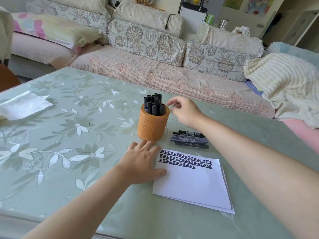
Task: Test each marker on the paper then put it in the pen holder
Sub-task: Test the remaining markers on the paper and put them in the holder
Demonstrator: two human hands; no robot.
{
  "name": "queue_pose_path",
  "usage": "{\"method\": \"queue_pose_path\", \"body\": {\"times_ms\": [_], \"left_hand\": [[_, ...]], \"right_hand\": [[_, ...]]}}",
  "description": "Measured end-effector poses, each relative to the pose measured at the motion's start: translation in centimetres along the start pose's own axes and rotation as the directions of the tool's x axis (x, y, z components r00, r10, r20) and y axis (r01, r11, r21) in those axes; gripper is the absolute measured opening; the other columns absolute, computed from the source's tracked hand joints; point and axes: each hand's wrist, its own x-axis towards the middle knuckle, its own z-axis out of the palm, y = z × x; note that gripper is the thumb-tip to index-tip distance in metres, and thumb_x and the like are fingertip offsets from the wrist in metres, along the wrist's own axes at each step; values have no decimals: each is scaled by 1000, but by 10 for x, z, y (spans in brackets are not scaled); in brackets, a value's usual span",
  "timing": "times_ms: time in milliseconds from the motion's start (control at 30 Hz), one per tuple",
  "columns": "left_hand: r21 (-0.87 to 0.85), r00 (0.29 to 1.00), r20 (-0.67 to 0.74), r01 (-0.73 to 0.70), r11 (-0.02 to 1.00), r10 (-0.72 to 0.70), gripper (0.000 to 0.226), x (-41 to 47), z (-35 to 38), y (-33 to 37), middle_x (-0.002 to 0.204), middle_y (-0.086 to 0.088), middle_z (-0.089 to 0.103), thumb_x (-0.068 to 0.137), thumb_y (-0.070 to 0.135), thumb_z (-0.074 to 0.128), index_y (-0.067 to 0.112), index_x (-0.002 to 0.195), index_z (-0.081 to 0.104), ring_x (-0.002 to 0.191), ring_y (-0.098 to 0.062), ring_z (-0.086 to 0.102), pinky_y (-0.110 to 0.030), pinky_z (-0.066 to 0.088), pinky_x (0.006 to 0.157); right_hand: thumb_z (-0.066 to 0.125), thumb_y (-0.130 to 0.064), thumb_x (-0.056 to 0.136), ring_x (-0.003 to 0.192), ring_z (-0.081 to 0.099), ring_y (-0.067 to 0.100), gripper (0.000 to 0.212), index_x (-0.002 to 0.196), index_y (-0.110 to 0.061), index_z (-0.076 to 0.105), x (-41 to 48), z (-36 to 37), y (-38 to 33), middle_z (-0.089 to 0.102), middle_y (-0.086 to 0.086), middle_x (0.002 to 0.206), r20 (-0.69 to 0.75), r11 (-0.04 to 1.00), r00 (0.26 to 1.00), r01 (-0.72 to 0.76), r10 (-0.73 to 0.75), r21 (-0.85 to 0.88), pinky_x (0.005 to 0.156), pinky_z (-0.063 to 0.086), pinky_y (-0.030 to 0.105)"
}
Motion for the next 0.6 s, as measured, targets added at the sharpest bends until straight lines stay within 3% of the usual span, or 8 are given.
{"method": "queue_pose_path", "body": {"times_ms": [67, 200, 467, 600], "left_hand": [[-3, 1000, -9, 3, 1000, -3, 81, -1, 1, 0, 150, 8, 27, 78, 80, 34, 30, 142, 30, 138, -14, 20, -38, 19, 112], [-7, 1000, -14, 1, 1000, -1, 82, -2, 1, 0, 150, 7, 28, 78, 80, 33, 30, 142, 31, 138, -14, 20, -39, 19, 113], [2, 1000, -15, 12, 1000, -12, 84, -1, 1, 1, 152, 6, 27, 76, 81, 30, 29, 142, 31, 139, -15, 19, -38, 19, 113], [14, 1000, -4, 11, 1000, -11, 87, 0, 1, 1, 152, 5, 27, 73, 82, 26, 29, 142, 31, 139, -16, 20, -38, 21, 112]], "right_hand": [[51, -9, 93, 90, 57, 15, 22, 96, -25, 66, -3, -5, 10, 61, -7, 93, -16, 996, 999, -39, 38, -82, 76, 41, 24], [59, -13, 91, 100, 62, 14, 22, 103, -22, 75, -9, -11, 26, 70, -4, 104, 368, 890, 917, 35, 152, -455, 86, 45, 23], [75, -35, 84, 106, 61, 16, 35, 118, -29, 71, 10, -4, 23, 68, -11, 110, 580, 844, 758, 74, 298, -531, 98, 49, 32], [74, -32, 84, 93, 63, 10, 25, 108, -26, 76, 11, 0, 23, 72, -14, 100, 557, 837, 808, 162, 192, -523, 79, 46, 21]]}}
